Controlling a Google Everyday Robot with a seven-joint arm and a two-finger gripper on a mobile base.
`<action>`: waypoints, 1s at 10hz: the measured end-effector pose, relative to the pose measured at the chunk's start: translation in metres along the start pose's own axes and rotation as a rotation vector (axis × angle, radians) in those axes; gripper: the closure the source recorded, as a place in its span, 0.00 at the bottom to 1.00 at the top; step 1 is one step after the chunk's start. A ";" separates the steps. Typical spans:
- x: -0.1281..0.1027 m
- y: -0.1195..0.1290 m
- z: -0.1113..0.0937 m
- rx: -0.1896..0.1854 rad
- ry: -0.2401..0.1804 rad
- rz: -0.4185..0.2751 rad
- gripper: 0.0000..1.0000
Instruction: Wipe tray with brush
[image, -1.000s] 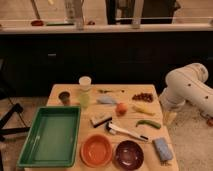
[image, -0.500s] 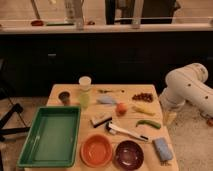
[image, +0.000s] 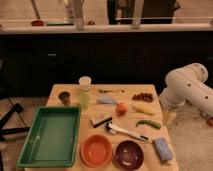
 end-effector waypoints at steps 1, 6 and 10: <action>-0.001 -0.001 0.000 0.005 -0.003 0.005 0.20; -0.048 -0.015 -0.012 0.047 -0.067 0.154 0.20; -0.089 -0.017 0.004 0.012 -0.176 0.287 0.20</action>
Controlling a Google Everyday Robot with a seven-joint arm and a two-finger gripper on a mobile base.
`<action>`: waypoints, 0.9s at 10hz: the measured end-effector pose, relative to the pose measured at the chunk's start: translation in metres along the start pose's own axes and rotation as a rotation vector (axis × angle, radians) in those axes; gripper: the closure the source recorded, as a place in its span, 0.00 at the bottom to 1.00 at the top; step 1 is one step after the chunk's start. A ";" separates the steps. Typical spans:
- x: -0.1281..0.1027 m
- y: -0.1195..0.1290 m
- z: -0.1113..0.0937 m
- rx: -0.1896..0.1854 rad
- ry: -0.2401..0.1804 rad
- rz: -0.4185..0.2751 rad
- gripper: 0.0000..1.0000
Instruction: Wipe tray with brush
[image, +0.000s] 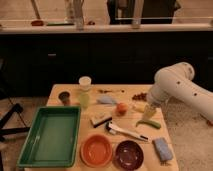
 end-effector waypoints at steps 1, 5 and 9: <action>-0.001 0.001 0.001 0.000 -0.003 0.003 0.20; -0.001 0.001 0.001 -0.001 -0.003 0.003 0.20; 0.001 0.008 0.006 0.002 0.021 0.034 0.20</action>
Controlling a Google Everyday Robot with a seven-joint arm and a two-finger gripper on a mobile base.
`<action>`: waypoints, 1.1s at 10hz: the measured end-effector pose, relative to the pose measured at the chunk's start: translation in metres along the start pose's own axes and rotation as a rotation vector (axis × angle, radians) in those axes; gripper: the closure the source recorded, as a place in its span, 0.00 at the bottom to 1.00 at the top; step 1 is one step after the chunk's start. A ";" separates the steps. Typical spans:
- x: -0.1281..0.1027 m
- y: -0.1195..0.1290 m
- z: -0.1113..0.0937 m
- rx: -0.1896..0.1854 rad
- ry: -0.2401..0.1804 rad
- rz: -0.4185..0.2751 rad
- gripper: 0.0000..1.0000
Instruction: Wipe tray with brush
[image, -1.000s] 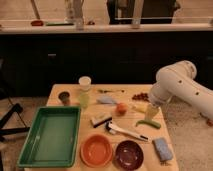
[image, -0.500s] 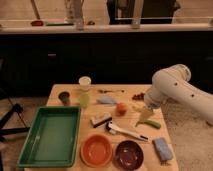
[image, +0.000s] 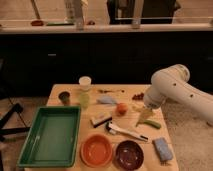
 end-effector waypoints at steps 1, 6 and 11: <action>0.003 0.006 0.007 -0.001 0.016 0.021 0.20; 0.032 0.059 0.074 0.015 0.092 0.260 0.20; 0.036 0.069 0.085 0.011 0.099 0.300 0.20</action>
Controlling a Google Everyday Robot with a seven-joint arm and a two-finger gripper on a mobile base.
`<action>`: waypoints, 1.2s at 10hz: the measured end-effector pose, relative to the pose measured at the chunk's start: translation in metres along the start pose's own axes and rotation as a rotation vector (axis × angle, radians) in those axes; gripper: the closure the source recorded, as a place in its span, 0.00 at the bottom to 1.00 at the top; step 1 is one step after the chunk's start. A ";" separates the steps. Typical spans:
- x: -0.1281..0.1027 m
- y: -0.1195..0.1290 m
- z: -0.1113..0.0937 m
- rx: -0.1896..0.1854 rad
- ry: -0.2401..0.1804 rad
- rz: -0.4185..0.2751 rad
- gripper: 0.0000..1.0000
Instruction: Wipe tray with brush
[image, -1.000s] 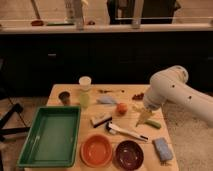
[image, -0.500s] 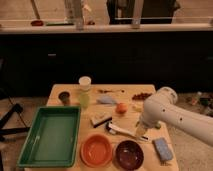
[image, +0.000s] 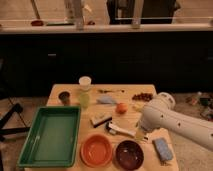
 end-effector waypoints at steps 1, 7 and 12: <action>0.001 0.002 0.007 -0.010 -0.004 0.018 0.20; -0.004 0.003 0.004 -0.013 -0.028 0.094 0.20; -0.015 0.002 0.006 -0.010 -0.035 0.206 0.20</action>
